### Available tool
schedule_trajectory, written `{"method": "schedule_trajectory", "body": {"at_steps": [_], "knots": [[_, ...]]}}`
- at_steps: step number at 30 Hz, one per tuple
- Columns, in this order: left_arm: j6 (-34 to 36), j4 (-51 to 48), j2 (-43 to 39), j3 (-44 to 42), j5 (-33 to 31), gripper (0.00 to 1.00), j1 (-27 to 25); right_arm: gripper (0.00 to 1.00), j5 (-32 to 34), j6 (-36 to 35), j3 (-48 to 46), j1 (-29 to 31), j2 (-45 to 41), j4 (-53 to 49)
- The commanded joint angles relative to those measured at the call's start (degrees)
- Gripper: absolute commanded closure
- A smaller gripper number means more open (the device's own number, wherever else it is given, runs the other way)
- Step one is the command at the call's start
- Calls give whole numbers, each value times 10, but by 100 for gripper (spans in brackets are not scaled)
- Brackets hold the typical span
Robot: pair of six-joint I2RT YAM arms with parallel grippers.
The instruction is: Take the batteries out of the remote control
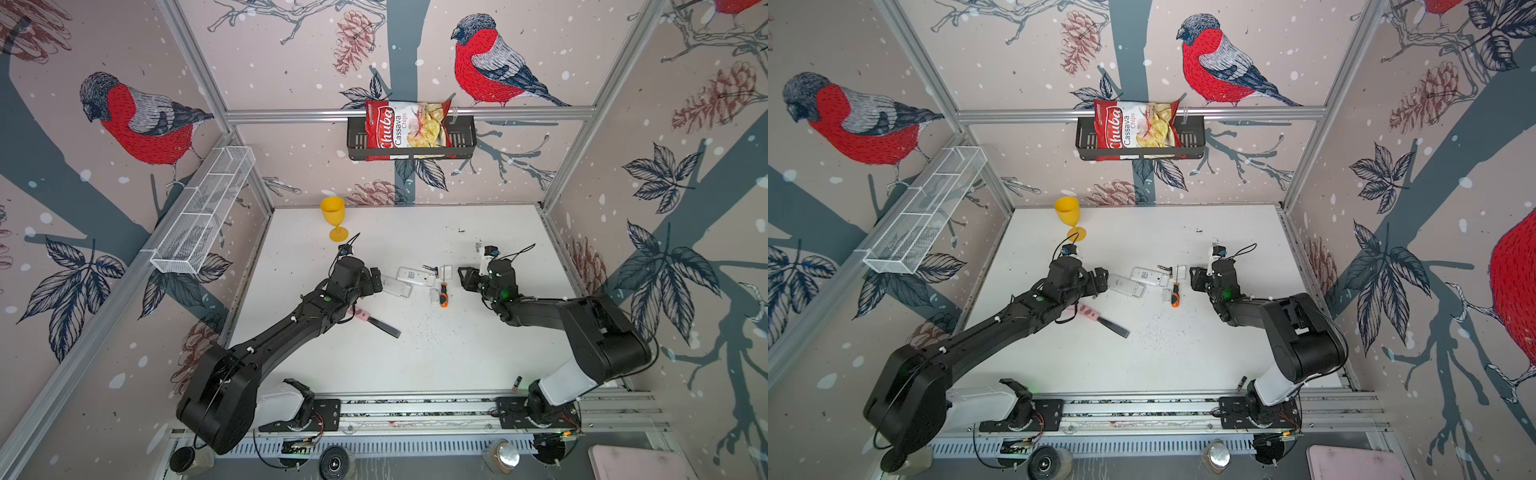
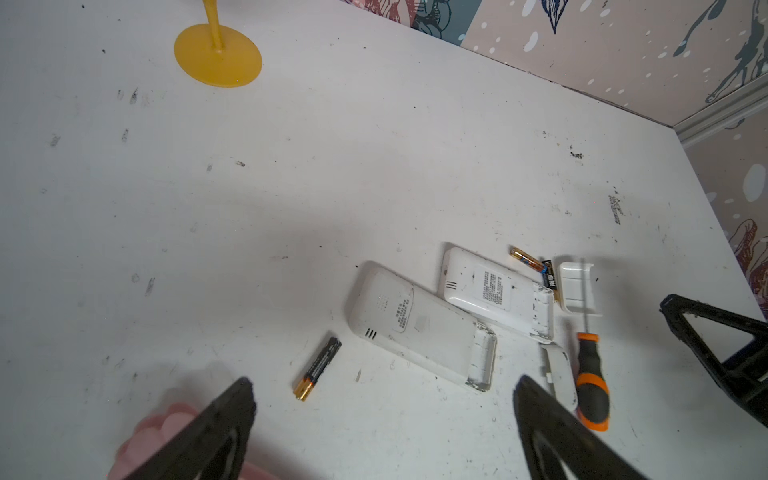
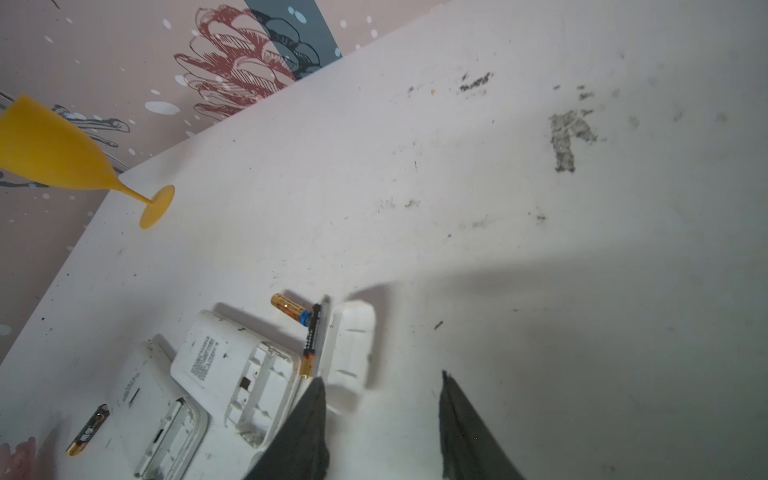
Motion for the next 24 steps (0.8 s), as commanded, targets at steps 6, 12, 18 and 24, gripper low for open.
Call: {"method": "schedule_trajectory", "body": {"at_steps": [6,12,18,24], "knots": [[36,3,-97,-1,-62,4,0,50,57,-37,-20,-1,-133,-43],[82,22,-177,-11,-125,4,4,27,112,-42,-69,-13,-245,-72],[88,72,-237,-69,-193,4,11,0,228,-80,-134,-20,-334,-71],[131,199,-248,-149,-271,4,37,0,303,-133,-190,-28,-410,-17]]}}
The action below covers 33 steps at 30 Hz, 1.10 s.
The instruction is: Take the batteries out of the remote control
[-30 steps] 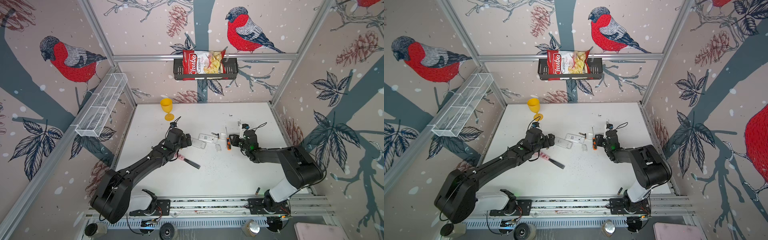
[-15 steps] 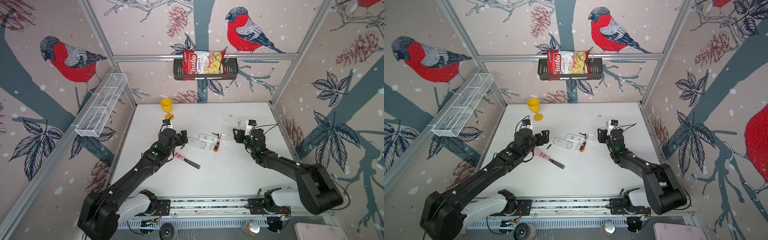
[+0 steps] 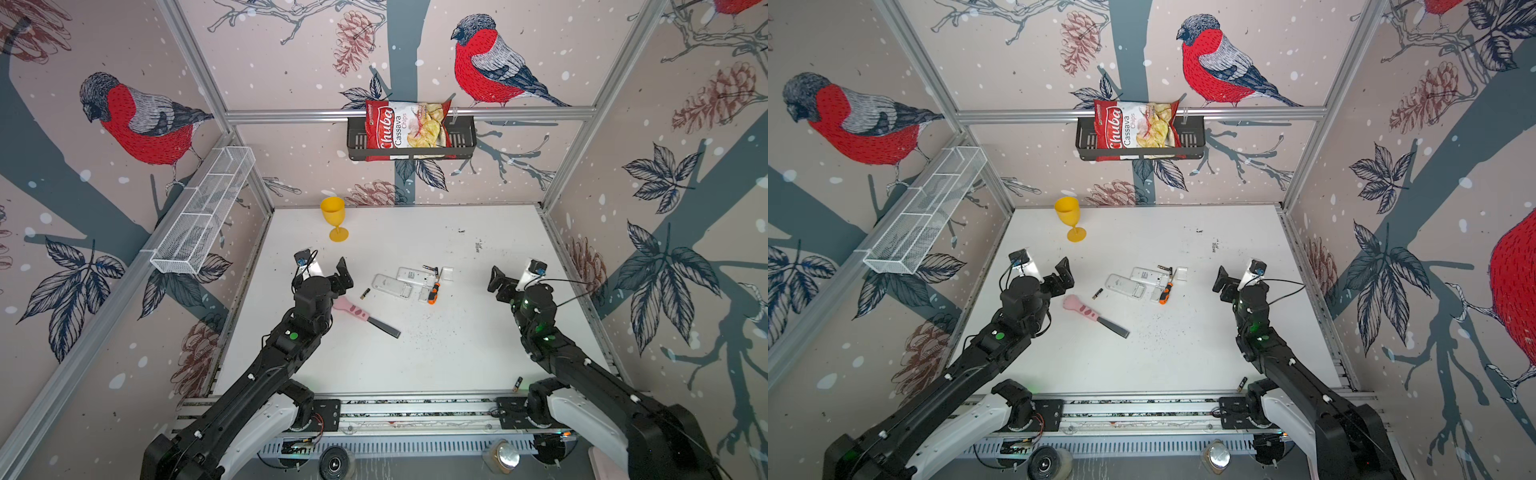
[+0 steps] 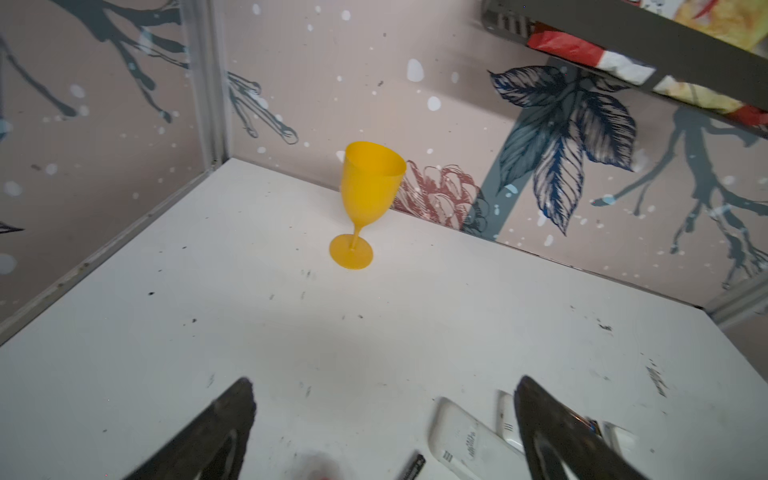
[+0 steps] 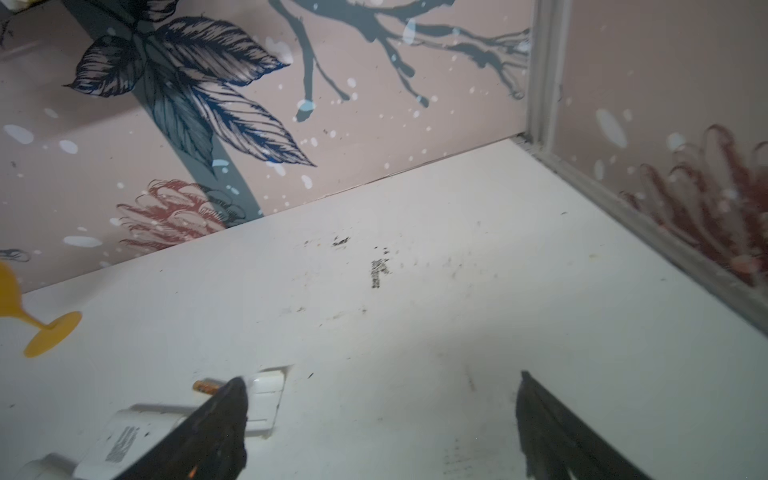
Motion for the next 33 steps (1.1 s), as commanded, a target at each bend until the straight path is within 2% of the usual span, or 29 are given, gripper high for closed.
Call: {"method": "schedule_trajectory", "body": {"at_steps": [1,5,10,16,21,29,33], "knots": [[69,132,3,-42,-50,4,15,1,68,-50,-28,-1,-34,59],[134,222,44,-80,-44,4,42,0,106,-99,-96,-1,-68,165],[222,354,115,-126,12,4,78,0,108,-144,-153,-11,-71,259],[232,462,178,-165,46,4,152,0,108,-134,-170,-37,20,345],[247,542,227,-183,75,4,193,0,88,-149,-169,-41,61,395],[252,665,353,-186,109,4,204,0,69,-148,-151,-81,160,489],[253,715,403,-187,102,4,203,0,32,-144,-133,-100,250,545]]}}
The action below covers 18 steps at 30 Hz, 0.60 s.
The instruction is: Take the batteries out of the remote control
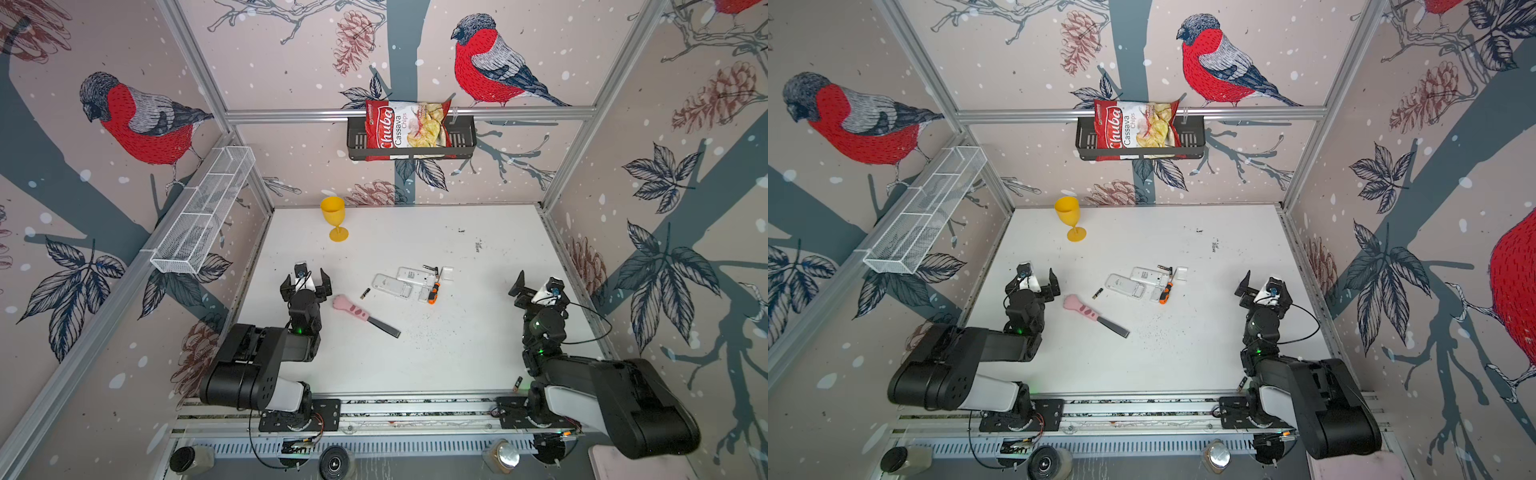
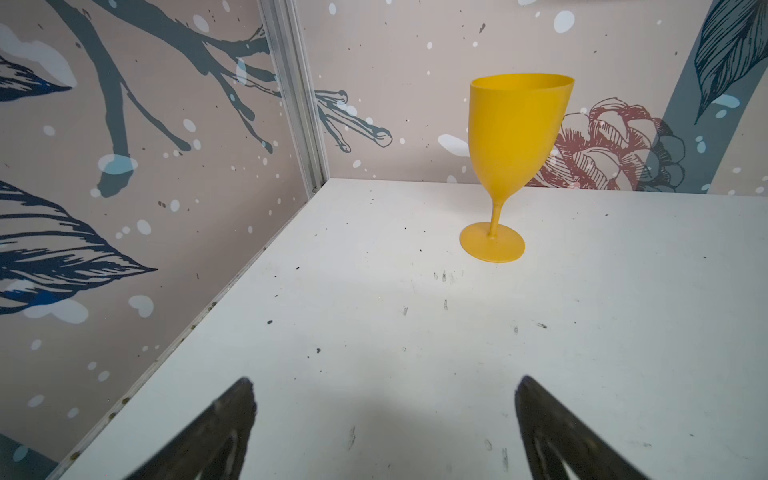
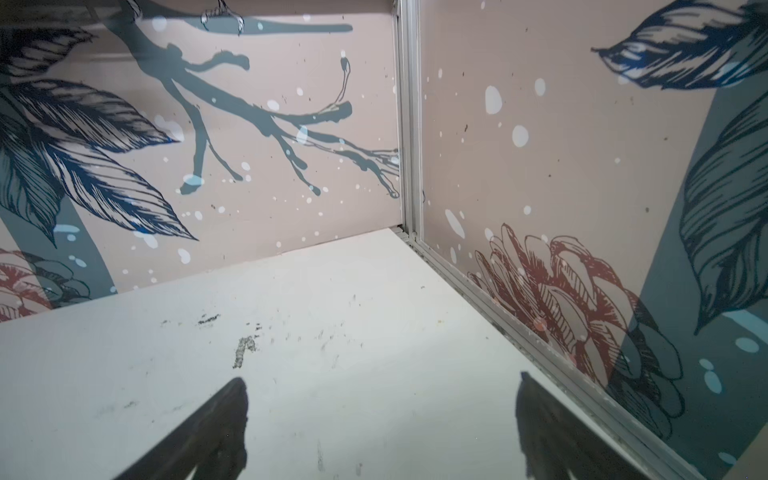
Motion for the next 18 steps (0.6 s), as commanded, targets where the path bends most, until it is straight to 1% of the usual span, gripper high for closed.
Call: {"method": "schedule_trajectory", "body": {"at_steps": [1,4,6,7,9,11,12,13,18], "knots": [[10,96,30,0,9,4,1,1,-36,-2,5,-9,70,91],[11,127,59,-4,5,4,0,1,-34,-5,18,-9,150,148],[5,107,56,4,-1,4,0,1,-26,-11,34,-9,177,163],[3,101,57,7,-4,4,0,0,-23,-11,45,-9,176,141],[-3,86,56,15,7,4,7,0,-30,2,89,-16,155,25],[-15,60,52,24,43,4,27,0,-91,33,130,-56,150,-73],[-16,56,52,26,46,4,30,1,-116,40,135,-68,150,-83],[-16,59,52,25,46,4,29,0,-123,40,131,-71,146,-81],[-15,66,50,20,44,3,28,0,-117,38,130,-68,146,-77]]}}
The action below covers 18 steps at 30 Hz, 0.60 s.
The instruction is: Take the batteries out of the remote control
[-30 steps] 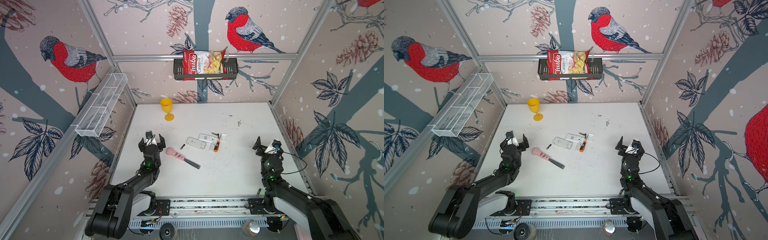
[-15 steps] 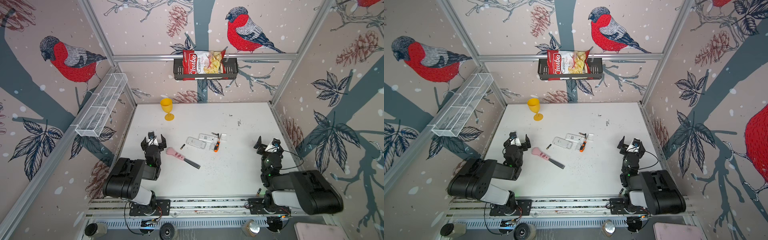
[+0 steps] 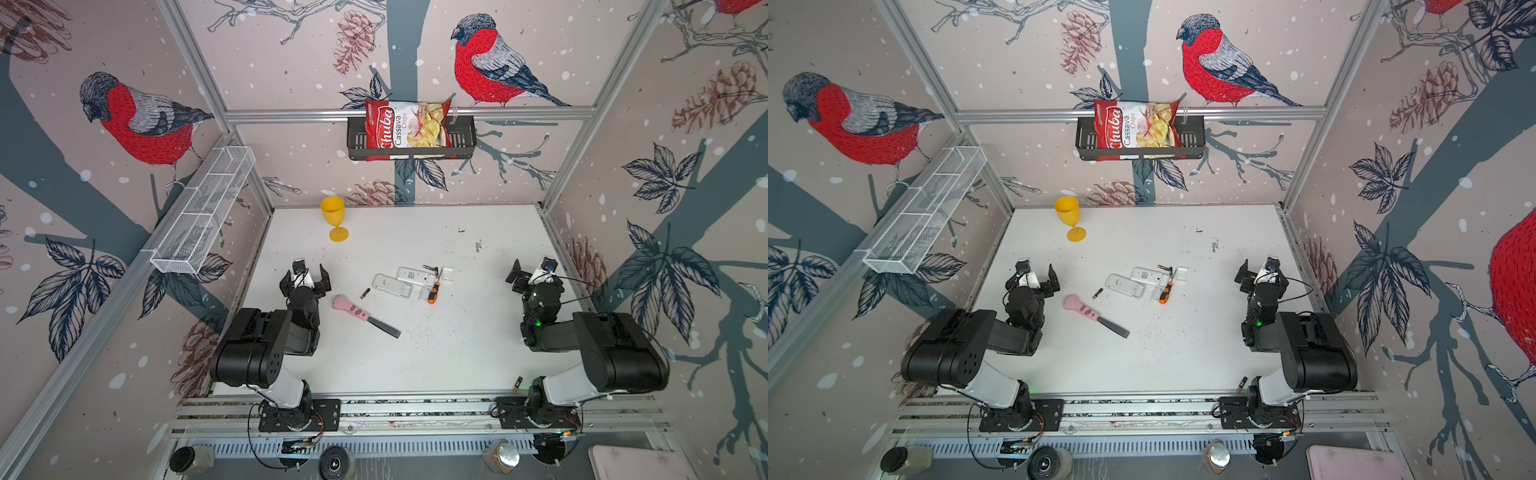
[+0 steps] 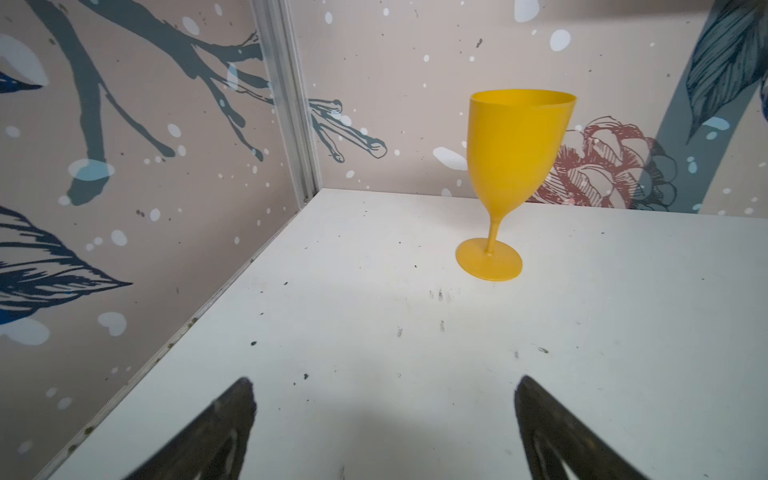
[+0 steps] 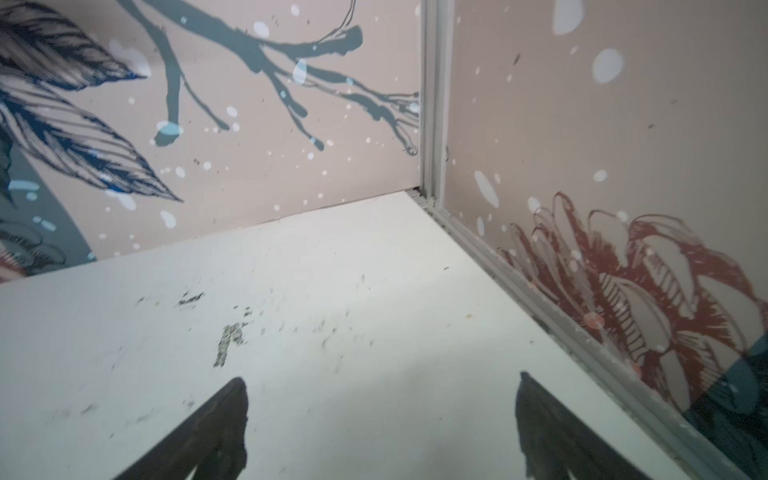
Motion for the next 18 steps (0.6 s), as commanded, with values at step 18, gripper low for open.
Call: {"method": "schedule_trajectory", "body": {"at_steps": [18], "knots": [[-4,8,-2,1,8,4,1,0,-14,9,2,1,-3,-15]]}}
